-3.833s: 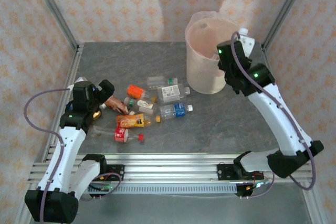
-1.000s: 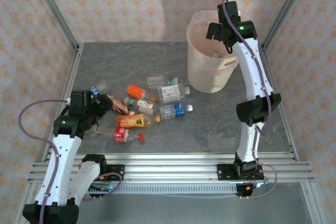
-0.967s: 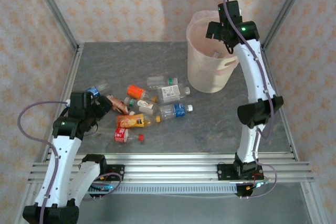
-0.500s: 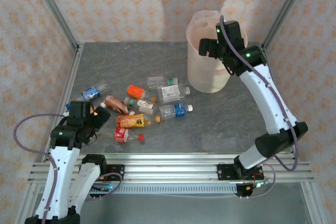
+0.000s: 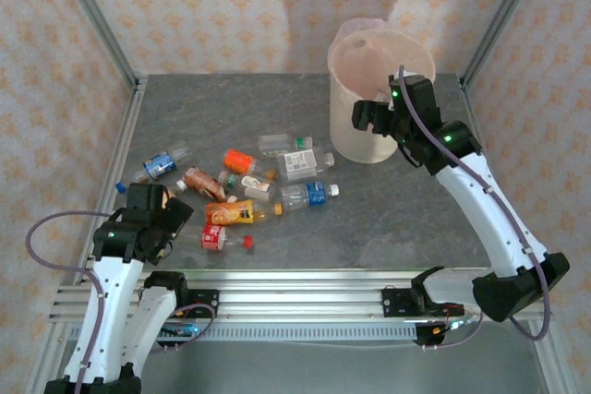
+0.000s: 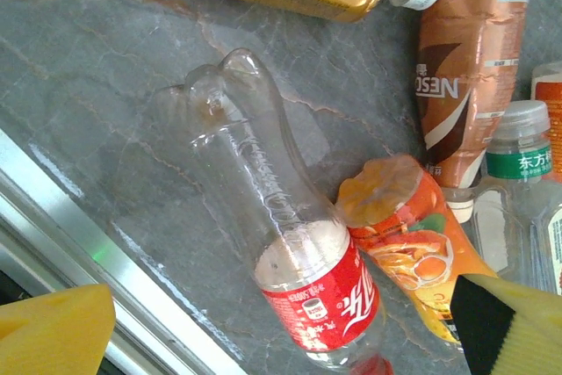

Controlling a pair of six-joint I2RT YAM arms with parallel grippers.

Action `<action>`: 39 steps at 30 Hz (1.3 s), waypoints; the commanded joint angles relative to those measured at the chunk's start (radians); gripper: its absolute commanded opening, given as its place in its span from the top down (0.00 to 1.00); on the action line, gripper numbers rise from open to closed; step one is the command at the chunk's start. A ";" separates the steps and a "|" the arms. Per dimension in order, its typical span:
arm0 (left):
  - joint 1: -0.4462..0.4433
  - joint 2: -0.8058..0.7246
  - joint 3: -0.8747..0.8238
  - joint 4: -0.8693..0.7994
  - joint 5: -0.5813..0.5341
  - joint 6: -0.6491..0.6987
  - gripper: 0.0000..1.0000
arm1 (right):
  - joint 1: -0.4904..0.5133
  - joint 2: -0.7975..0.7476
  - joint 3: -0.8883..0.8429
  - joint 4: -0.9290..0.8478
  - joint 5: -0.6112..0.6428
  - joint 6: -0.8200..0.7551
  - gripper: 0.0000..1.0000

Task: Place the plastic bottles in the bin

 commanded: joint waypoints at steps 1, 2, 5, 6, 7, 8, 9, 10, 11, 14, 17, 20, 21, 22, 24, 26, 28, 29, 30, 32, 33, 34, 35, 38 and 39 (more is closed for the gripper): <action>0.006 0.017 -0.007 -0.050 -0.033 -0.037 0.00 | 0.012 -0.039 -0.043 0.023 -0.021 0.028 0.01; 0.006 0.025 -0.009 -0.050 -0.030 -0.035 0.00 | 0.012 -0.046 -0.055 0.024 -0.021 0.033 0.01; 0.006 0.043 -0.008 -0.045 -0.023 -0.033 0.00 | 0.014 -0.070 -0.096 0.036 -0.027 0.054 0.01; 0.006 0.047 -0.009 -0.047 -0.025 -0.035 0.00 | 0.016 -0.075 -0.109 0.041 -0.034 0.063 0.01; 0.006 0.050 -0.010 -0.052 -0.027 -0.038 0.00 | 0.017 -0.075 -0.114 0.044 -0.037 0.069 0.01; 0.006 0.051 -0.011 -0.057 -0.028 -0.043 0.00 | 0.020 -0.075 -0.120 0.045 -0.040 0.074 0.01; 0.006 0.053 -0.014 -0.059 -0.028 -0.048 0.00 | 0.022 -0.075 -0.126 0.047 -0.040 0.076 0.01; 0.006 0.054 -0.017 -0.060 -0.026 -0.052 0.00 | 0.025 -0.075 -0.133 0.051 -0.037 0.080 0.01; 0.005 0.056 -0.021 -0.062 -0.024 -0.058 0.00 | 0.026 -0.075 -0.139 0.052 -0.034 0.081 0.01; 0.006 0.065 -0.049 -0.039 0.002 -0.078 0.00 | 0.026 -0.075 -0.155 0.056 -0.032 0.090 0.01; 0.006 0.085 -0.095 0.019 0.039 -0.100 0.00 | 0.028 -0.076 -0.171 0.063 -0.043 0.098 0.01; 0.006 0.125 -0.136 0.107 0.078 -0.114 0.00 | 0.029 -0.075 -0.186 0.067 -0.052 0.106 0.01; 0.006 0.146 -0.143 0.135 0.082 -0.115 0.00 | 0.029 -0.076 -0.189 0.067 -0.052 0.107 0.01; 0.006 0.169 -0.147 0.159 0.084 -0.112 0.00 | 0.030 -0.076 -0.193 0.068 -0.052 0.108 0.01; 0.006 0.220 -0.143 0.195 0.084 -0.104 0.03 | 0.031 -0.076 -0.197 0.069 -0.052 0.112 0.01; 0.006 0.270 -0.133 0.217 0.074 -0.097 0.05 | 0.031 -0.075 -0.199 0.066 -0.054 0.113 0.01; 0.006 0.315 -0.124 0.232 0.057 -0.089 0.09 | 0.032 -0.075 -0.201 0.062 -0.054 0.114 0.01; 0.006 0.335 -0.123 0.243 0.047 -0.089 0.10 | 0.032 -0.075 -0.201 0.061 -0.053 0.115 0.01; 0.007 0.352 -0.123 0.256 0.044 -0.088 0.11 | 0.032 -0.075 -0.203 0.058 -0.052 0.116 0.01; 0.009 0.382 -0.125 0.284 0.044 -0.090 0.11 | 0.033 -0.075 -0.206 0.057 -0.050 0.119 0.01; 0.008 0.395 -0.127 0.296 0.044 -0.092 0.11 | 0.034 -0.075 -0.208 0.057 -0.049 0.121 0.01; 0.010 0.408 -0.129 0.306 0.044 -0.095 0.12 | 0.034 -0.076 -0.210 0.057 -0.049 0.123 0.01; 0.009 0.419 -0.131 0.315 0.044 -0.098 0.12 | 0.034 -0.076 -0.212 0.058 -0.049 0.124 0.01; 0.012 0.447 -0.146 0.330 0.044 -0.108 0.14 | 0.034 -0.075 -0.216 0.059 -0.049 0.125 0.01; 0.012 0.454 -0.154 0.335 0.043 -0.113 0.14 | 0.034 -0.075 -0.218 0.059 -0.050 0.127 0.01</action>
